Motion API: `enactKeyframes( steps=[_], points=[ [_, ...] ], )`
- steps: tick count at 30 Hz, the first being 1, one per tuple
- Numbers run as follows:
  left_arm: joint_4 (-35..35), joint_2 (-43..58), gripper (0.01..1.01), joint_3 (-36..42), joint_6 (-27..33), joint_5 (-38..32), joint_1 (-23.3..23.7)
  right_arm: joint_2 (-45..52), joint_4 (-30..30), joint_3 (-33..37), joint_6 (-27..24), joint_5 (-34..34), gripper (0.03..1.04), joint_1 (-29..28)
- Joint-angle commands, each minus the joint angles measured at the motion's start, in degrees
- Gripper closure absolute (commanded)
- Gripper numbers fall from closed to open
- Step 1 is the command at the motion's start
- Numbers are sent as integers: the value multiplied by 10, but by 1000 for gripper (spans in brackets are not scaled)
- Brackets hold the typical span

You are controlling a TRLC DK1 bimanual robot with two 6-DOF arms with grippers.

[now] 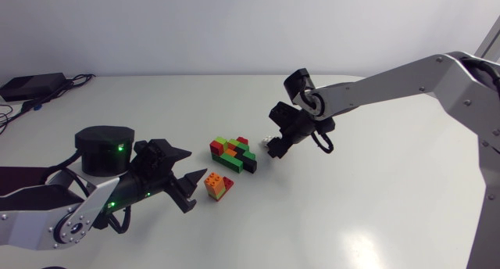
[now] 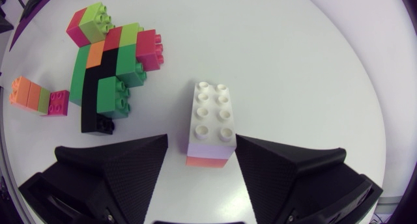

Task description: Disassemble duplo

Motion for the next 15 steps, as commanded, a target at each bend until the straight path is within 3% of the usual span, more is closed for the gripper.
enactKeyframes(
  steps=[1,8,15],
  points=[
    [4,10,313,-7,10,-2,-5,-49,-4,-31,-13,1,123,2],
    [4,9,289,-7,10,-2,-5,-103,-13,-69,-43,-58,113,33],
    [4,10,289,-7,10,-2,-5,-68,-13,-72,-51,-67,143,80]
  ],
)
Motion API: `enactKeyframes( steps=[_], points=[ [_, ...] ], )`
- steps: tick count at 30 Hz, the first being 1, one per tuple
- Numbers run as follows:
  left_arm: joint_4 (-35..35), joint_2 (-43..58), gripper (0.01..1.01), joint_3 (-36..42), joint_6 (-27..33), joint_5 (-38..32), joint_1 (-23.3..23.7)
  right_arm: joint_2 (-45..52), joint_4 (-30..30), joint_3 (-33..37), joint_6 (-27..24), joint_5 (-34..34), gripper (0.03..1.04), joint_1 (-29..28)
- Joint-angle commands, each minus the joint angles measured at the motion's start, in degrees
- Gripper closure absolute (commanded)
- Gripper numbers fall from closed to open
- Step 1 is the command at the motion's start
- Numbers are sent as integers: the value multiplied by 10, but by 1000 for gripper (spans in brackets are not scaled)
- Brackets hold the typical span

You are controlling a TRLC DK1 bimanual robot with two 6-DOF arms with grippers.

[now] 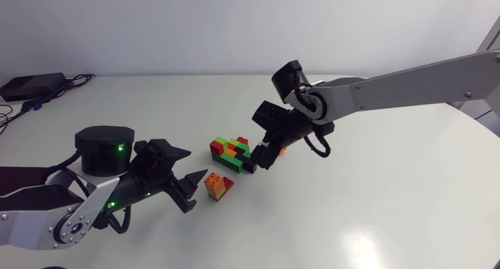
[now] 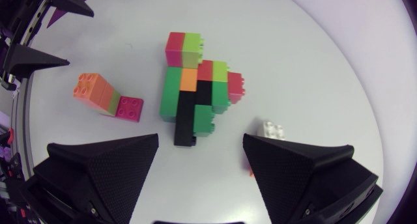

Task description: Disassemble duplo

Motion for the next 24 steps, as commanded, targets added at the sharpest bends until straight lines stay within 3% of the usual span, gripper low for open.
enactKeyframes(
  steps=[1,13,21,24],
  points=[
    [4,10,289,-6,10,-2,-5,35,-11,-8,-15,-3,149,10],
    [4,11,287,-7,10,-2,-5,91,-7,20,-22,-7,166,15],
    [4,10,287,-6,10,-2,-5,93,14,20,-22,-14,234,21],
    [4,10,287,-5,10,-2,-5,97,19,23,-21,-15,311,20]
  ],
)
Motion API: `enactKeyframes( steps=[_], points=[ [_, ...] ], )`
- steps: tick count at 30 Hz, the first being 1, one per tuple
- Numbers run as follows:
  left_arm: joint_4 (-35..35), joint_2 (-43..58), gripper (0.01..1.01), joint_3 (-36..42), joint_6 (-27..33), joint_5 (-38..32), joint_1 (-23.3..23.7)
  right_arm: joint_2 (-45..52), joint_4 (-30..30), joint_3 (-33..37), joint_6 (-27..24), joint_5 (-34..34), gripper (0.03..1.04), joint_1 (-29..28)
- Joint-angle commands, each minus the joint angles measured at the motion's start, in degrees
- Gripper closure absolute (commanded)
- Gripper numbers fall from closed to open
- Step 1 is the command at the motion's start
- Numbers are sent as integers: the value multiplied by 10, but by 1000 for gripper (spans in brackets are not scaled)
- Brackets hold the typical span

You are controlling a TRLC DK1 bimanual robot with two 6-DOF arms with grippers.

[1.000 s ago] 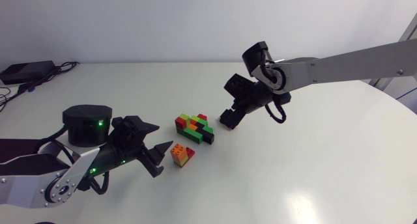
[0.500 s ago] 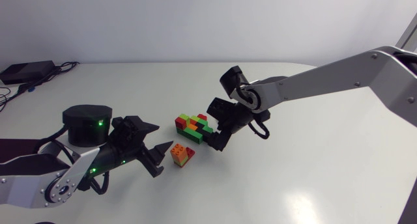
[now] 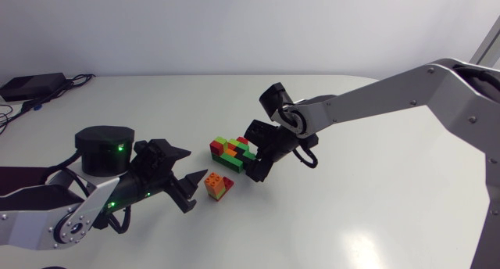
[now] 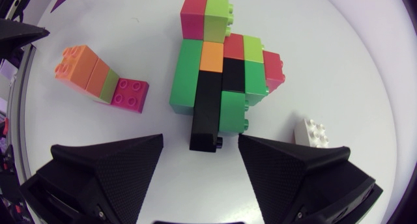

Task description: Disassemble duplo

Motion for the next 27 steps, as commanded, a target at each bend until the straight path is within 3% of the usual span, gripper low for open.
enactKeyframes(
  steps=[1,5,8,11,16,27],
  points=[
    [4,10,287,-5,10,-2,-5,22,6,11,-8,-2,351,5],
    [4,10,287,-5,10,-2,-5,29,11,13,-6,-17,556,3],
    [4,10,287,-4,10,-2,-5,38,9,21,-1,-17,598,3],
    [4,11,287,-4,10,-2,-5,41,11,26,2,-17,713,3],
    [4,11,287,-4,10,-2,-5,43,22,27,9,-17,784,-3],
    [4,8,285,-3,7,-2,-3,16,38,19,35,-49,803,-26]
  ],
)
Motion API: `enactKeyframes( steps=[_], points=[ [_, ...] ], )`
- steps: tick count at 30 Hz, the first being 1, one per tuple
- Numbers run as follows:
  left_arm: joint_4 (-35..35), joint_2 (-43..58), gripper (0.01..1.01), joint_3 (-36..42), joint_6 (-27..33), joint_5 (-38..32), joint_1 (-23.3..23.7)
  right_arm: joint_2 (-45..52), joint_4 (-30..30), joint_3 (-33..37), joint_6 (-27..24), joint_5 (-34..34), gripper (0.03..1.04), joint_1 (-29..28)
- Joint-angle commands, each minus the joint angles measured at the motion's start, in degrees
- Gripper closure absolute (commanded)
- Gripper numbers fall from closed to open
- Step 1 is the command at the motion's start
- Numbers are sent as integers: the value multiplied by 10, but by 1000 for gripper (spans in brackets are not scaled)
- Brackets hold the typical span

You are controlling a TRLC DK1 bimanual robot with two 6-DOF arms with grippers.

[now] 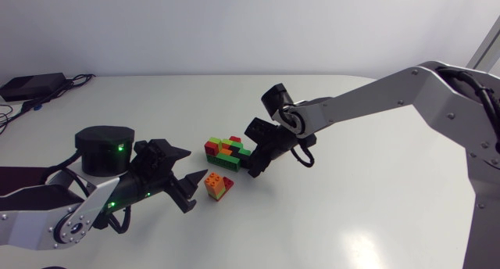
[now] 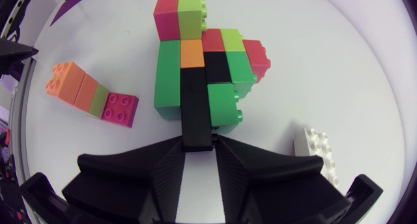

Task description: Disassemble duplo

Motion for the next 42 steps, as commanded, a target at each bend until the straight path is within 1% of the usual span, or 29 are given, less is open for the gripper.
enactKeyframes(
  steps=[1,4,9,11,14,18,24,31,33,42],
  points=[
    [4,6,285,-3,6,-2,-2,-14,4,3,18,-16,811,-13],
    [4,-1,285,-3,4,-2,2,-26,6,-1,18,-39,811,-25],
    [8,-11,285,-3,3,-2,15,-53,24,-24,14,-45,813,-22],
    [9,-12,207,-3,-1,-2,16,-69,41,-39,16,-42,813,-11],
    [10,-12,156,-3,0,-3,15,-100,88,-70,26,-28,813,9],
    [32,-30,125,-9,-9,-30,22,-125,111,-93,29,-4,811,31],
    [53,-51,111,-17,-23,-43,35,-127,112,-98,29,3,811,48],
    [54,-54,111,-16,-33,-43,36,-135,115,-102,29,3,811,62],
    [54,-51,111,-15,-43,-43,35,-135,115,-102,29,3,811,67],
    [54,-28,121,-9,-41,-43,30,-158,115,-111,27,2,811,82]
  ],
)
